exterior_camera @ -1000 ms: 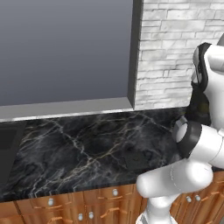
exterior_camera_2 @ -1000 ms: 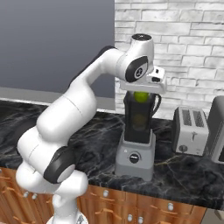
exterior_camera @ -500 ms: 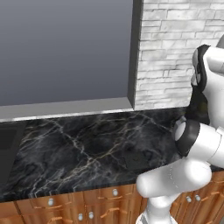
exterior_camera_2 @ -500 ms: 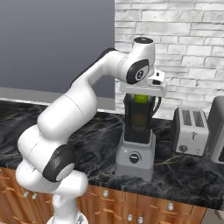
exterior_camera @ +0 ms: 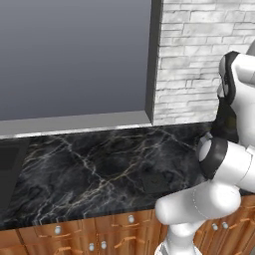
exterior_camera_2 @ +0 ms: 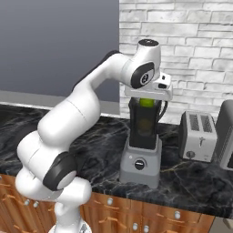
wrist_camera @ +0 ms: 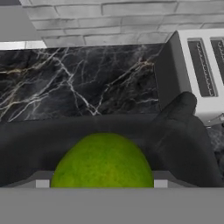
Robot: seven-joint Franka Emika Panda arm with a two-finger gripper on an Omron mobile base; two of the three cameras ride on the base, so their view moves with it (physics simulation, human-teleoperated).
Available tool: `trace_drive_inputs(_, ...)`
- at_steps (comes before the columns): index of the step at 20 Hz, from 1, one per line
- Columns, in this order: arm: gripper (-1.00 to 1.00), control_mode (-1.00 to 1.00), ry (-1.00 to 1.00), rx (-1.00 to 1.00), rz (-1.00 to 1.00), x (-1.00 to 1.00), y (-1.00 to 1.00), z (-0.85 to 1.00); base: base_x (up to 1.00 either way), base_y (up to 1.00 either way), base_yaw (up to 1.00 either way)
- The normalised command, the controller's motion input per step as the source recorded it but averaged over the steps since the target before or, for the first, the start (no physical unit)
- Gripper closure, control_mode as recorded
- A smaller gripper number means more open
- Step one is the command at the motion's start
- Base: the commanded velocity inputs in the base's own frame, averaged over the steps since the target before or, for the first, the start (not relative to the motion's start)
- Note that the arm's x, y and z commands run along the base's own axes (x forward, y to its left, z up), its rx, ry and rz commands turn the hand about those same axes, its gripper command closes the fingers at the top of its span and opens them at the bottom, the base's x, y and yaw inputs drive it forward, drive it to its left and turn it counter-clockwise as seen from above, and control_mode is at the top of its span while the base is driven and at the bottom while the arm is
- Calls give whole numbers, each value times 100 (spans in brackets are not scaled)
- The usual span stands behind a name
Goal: Grab the lemon and lime from the fridge, place them in the blender, close the lid, and turn on the blender to create a marinade.
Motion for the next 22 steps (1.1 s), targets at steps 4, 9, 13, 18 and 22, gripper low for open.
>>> trace_drive_inputs(4, -100, -100, -12, 0, 0, 0, 0, 31, 0, 0, 0)
trace_drive_inputs(9, -100, -100, -14, 0, 0, 0, 0, 36, 0, 0, 0)
trace_drive_inputs(13, -100, -100, -15, 0, 0, 0, 0, 54, 0, 0, 0)
trace_drive_inputs(18, -100, -100, -11, 0, 0, 0, 0, 65, 0, 0, 0)
trace_drive_inputs(22, -100, -100, -12, 0, 0, 1, 0, 73, 0, 0, 0)
